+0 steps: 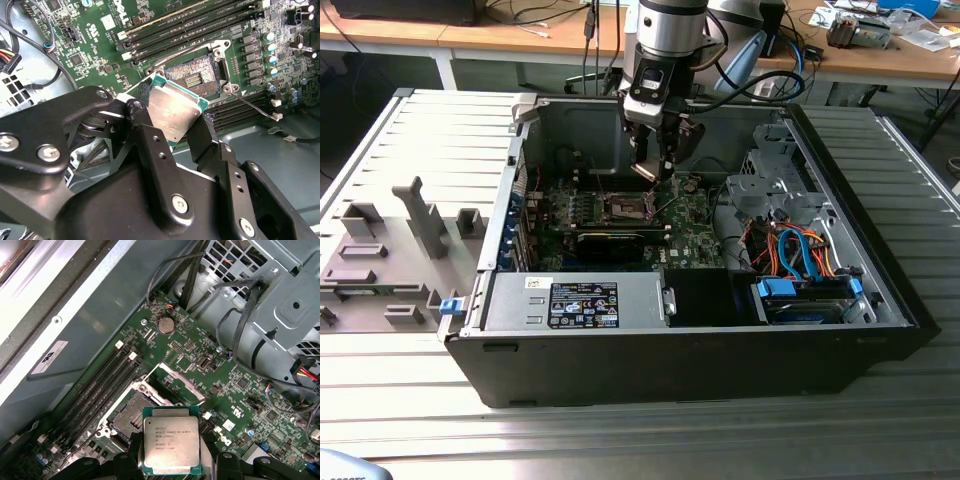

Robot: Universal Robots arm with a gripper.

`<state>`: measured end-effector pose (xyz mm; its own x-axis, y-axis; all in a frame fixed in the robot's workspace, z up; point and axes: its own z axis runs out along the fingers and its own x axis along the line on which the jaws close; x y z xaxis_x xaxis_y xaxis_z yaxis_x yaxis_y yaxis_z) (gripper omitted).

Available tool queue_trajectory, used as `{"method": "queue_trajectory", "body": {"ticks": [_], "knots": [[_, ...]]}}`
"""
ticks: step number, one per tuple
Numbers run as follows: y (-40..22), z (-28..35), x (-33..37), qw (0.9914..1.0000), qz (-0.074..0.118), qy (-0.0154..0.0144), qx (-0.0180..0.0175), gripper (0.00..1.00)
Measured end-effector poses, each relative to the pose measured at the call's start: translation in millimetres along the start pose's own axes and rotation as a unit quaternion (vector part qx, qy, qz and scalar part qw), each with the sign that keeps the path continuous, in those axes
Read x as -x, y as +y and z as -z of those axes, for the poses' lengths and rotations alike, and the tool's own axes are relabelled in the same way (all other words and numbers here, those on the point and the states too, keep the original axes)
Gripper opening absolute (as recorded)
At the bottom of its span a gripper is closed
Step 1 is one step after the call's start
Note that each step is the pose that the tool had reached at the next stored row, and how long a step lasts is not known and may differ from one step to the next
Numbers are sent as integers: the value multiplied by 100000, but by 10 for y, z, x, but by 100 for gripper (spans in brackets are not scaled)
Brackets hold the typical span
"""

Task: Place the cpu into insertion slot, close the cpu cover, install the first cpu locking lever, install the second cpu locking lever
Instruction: 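Place the cpu into insertion slot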

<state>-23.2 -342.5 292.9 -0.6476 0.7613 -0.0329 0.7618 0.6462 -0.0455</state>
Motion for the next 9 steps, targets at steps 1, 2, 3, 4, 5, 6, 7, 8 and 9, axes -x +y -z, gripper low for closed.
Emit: {"method": "queue_trajectory", "body": {"ticks": [1, 2, 3, 4, 5, 6, 7, 8, 9], "knots": [[0, 0, 0, 100000, -30, 1, 1, 55], [0, -1, 0, 100000, -76, 4, -4, 55], [0, -1, 0, 100000, -111, 5, -3, 55], [0, -1, 0, 100000, -140, 6, -6, 55], [0, -2, 0, 100000, -185, 9, -6, 55], [0, -2, 0, 100000, -218, 10, -9, 55], [0, -2, 0, 100000, -250, 10, -7, 55], [0, -3, 0, 100000, -312, 15, -11, 55], [0, -3, 0, 99999, -395, 20, -13, 55]]}}
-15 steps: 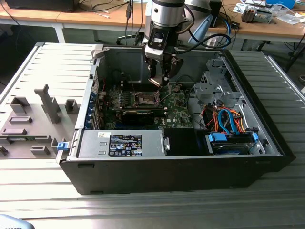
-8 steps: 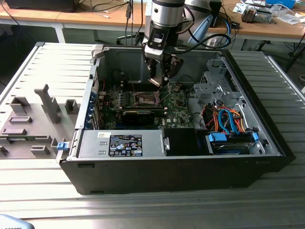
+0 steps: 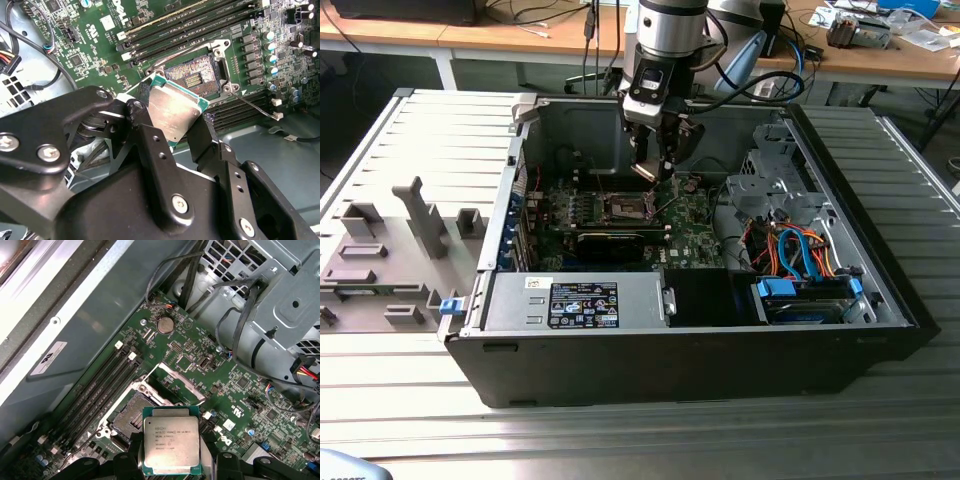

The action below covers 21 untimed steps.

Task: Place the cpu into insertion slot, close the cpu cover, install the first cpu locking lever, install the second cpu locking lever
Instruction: 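Place the cpu into insertion slot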

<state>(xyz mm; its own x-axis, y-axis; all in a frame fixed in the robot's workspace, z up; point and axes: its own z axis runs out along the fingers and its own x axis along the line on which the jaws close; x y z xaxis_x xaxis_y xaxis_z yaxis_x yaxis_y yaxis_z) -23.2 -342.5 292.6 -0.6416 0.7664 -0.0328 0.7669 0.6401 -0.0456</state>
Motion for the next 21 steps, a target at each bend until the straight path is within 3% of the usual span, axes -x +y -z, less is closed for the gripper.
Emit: {"method": "queue_trajectory", "body": {"ticks": [21], "knots": [[0, -6, 0, 99997, -767, 35, -23, 55]]}}
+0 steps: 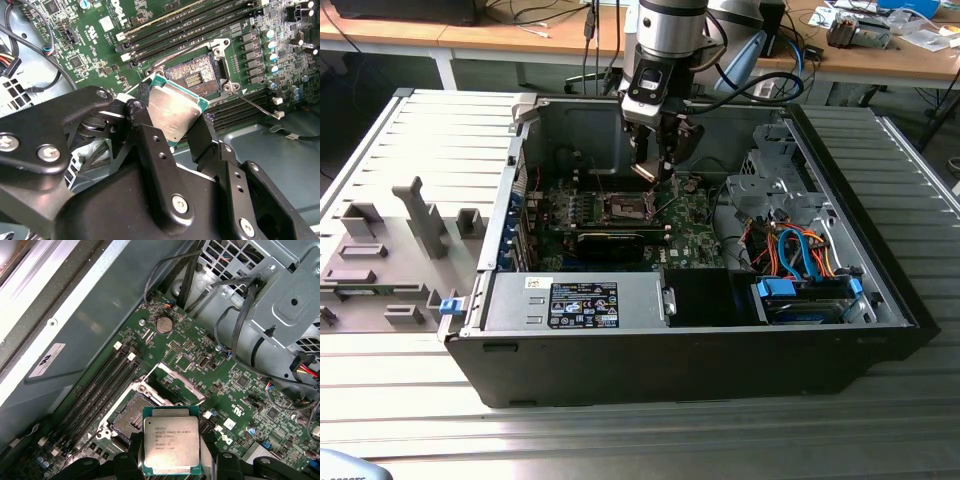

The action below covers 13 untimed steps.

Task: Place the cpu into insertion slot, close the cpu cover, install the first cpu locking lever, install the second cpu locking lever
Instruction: 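Place the cpu into insertion slot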

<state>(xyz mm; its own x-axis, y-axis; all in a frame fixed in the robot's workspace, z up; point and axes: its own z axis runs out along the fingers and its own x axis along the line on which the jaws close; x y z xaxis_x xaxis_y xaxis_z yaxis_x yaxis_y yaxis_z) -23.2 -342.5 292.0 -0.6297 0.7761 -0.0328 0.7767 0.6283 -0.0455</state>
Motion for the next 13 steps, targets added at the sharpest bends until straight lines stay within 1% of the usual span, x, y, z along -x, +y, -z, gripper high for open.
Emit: {"method": "queue_trajectory", "body": {"ticks": [13], "knots": [[0, -4, 0, 99999, -483, 21, -15, 55]]}}
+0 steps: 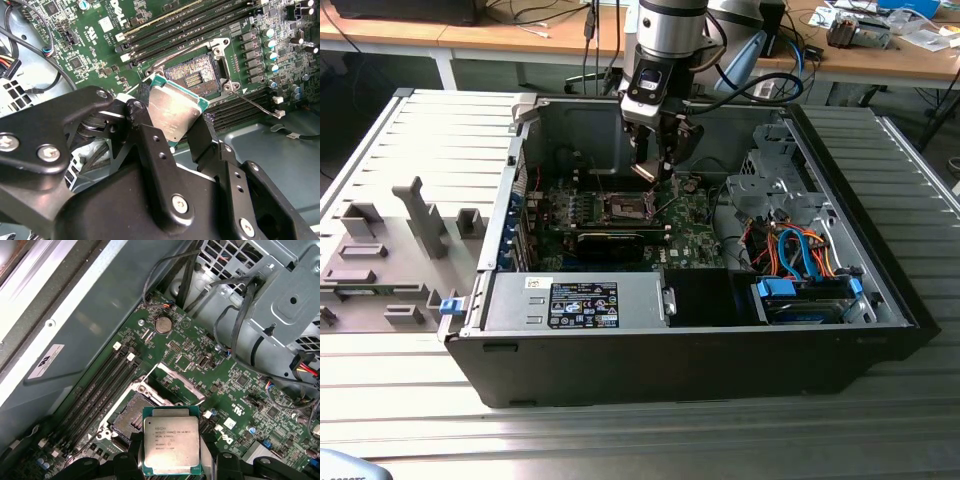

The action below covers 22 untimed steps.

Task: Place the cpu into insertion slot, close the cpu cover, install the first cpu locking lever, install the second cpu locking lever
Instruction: 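Place the cpu into insertion slot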

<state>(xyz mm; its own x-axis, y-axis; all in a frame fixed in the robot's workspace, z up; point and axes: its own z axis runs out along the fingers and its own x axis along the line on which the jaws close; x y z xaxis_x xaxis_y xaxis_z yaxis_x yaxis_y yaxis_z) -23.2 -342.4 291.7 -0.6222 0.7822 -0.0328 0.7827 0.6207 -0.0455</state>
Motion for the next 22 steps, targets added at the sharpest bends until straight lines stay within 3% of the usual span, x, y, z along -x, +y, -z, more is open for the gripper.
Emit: {"method": "queue_trajectory", "body": {"ticks": [22], "knots": [[0, -6, 0, 99997, -782, 37, -29, 55]]}}
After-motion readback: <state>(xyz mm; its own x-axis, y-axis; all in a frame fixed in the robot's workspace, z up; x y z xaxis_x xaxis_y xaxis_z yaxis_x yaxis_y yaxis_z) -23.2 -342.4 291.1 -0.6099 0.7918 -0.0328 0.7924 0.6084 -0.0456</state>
